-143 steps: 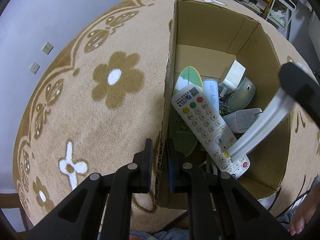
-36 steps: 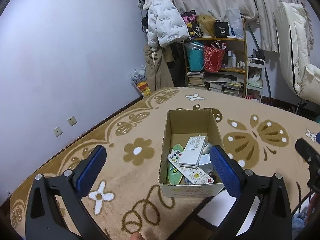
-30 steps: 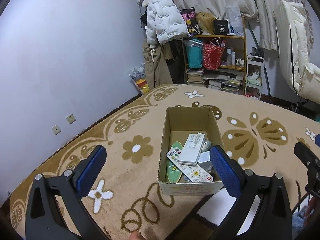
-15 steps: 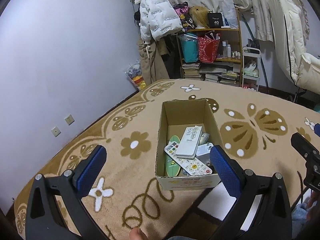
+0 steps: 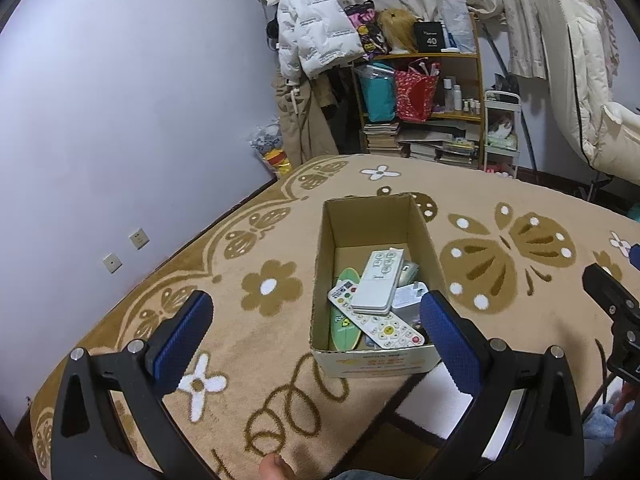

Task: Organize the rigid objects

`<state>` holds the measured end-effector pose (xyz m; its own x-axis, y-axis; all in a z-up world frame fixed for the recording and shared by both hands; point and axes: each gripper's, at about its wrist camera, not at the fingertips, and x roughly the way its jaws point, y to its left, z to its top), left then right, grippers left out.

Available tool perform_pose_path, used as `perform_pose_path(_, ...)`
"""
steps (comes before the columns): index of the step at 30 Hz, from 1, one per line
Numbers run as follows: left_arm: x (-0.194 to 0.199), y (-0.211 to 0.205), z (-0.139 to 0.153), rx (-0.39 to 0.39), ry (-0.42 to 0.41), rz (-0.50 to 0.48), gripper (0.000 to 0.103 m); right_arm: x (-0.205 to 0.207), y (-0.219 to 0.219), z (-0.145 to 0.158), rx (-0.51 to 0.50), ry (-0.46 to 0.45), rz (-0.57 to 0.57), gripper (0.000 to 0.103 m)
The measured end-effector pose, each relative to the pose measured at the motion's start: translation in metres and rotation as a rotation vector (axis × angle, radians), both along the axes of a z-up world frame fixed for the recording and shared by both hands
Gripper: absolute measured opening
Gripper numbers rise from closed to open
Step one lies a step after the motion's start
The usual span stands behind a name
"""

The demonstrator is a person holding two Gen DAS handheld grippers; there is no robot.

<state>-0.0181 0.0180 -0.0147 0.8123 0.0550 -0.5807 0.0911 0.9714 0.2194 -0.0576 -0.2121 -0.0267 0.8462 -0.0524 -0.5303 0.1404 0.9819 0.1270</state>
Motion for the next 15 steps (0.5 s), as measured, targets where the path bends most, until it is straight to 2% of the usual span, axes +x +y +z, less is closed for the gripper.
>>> perform_pose_path(9,-0.0006,0.0019,-0.0005,-0.013,0.005,-0.01,0.102,-0.0024,-0.0031,0.0,-0.003,-0.002,-0.004,0.103)
perform_pose_path(15,-0.001,-0.0012,-0.002,0.008,0.007,-0.01,0.102,-0.0022,-0.0047,-0.0007,-0.002,0.0,-0.007,0.103)
